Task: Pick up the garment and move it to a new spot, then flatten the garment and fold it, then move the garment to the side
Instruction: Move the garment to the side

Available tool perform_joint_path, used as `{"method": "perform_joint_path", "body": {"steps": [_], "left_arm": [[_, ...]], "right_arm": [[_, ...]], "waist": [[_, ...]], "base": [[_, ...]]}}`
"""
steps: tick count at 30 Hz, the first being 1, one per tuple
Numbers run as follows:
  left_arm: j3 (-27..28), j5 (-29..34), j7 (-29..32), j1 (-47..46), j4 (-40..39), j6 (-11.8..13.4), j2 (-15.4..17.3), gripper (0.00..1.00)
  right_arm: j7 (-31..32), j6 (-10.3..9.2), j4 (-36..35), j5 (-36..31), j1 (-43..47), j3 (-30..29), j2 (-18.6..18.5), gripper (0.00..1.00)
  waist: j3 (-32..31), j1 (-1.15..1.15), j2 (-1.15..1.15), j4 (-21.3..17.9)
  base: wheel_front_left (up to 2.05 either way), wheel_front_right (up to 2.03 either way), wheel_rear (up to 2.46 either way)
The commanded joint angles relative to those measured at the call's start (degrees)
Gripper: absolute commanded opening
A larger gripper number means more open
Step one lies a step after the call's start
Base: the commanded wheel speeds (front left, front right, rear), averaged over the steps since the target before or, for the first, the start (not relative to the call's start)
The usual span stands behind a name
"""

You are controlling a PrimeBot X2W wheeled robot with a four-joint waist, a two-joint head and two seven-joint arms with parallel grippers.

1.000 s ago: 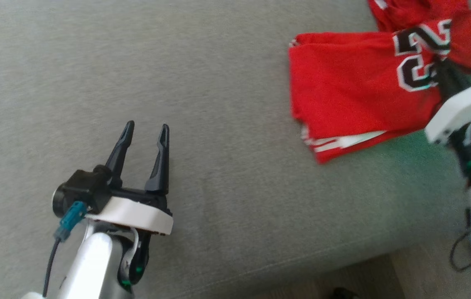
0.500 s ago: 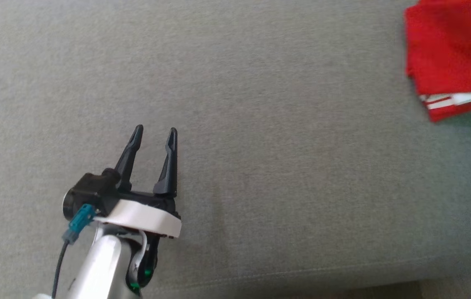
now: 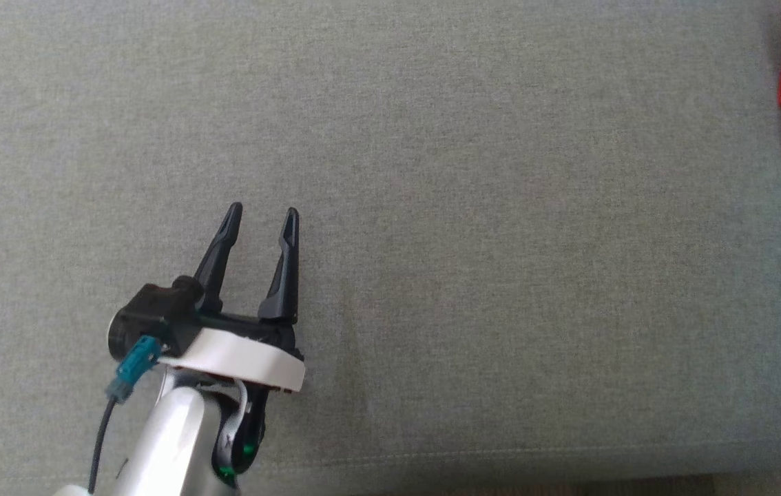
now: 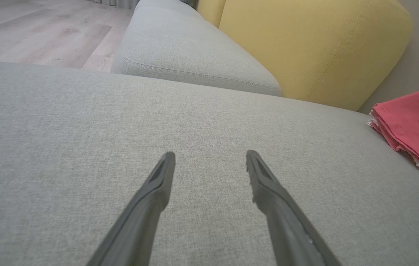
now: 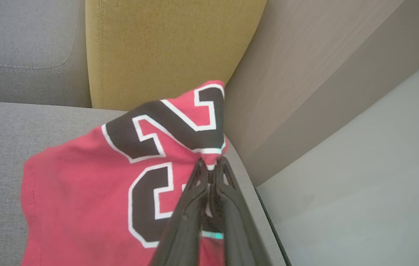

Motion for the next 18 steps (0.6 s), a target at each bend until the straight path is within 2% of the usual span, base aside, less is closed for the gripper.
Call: {"method": "perform_joint_path", "body": {"steps": [1, 4, 6, 7, 8, 18], "left_arm": [[1.5, -0.2, -0.7, -1.7, -2.1, -0.2, -0.1, 1.00], [1.6, -0.2, -0.7, -1.8, -2.1, -0.2, -0.2, 1.00], [1.6, -0.1, -0.7, -1.9, -2.0, -0.3, -0.2, 1.00], [1.6, -0.1, -0.7, -2.0, -2.0, -0.3, -0.2, 1.00], [1.7, 0.0, -0.7, -2.0, -1.9, -0.3, -0.2, 1.00], [2.0, 0.4, -0.7, -2.1, -1.4, -0.7, -0.3, 1.00]], "right_arm": [[0.0, 0.37, -2.8, -0.5, -1.5, 0.4, -2.3, 0.00], [0.0, 0.37, -3.8, -2.7, -1.1, 0.7, -2.4, 0.00], [0.1, 0.37, -4.4, -4.2, -0.8, 0.3, -1.8, 0.43], [0.3, 0.37, -4.6, -5.0, -0.6, 0.1, -1.5, 0.80], [0.3, 0.37, -5.0, -5.7, -0.5, 0.0, -1.2, 1.00], [-0.1, 0.37, -7.2, -8.4, 0.3, -0.9, 1.8, 1.00]], "waist": [[0.2, 0.00, 0.00, 0.0], [0.5, 0.00, 0.00, -0.1], [0.6, 0.00, 0.00, -0.2], [0.6, 0.00, 0.00, -0.3], [0.6, 0.00, 0.00, -0.4], [0.4, 0.00, 0.00, -1.1]], "base": [[0.00, 0.00, 0.00], [0.00, 0.00, 0.00], [0.00, 0.00, 0.00], [0.00, 0.00, 0.00], [0.00, 0.00, 0.00], [0.00, 0.00, 0.00]]}}
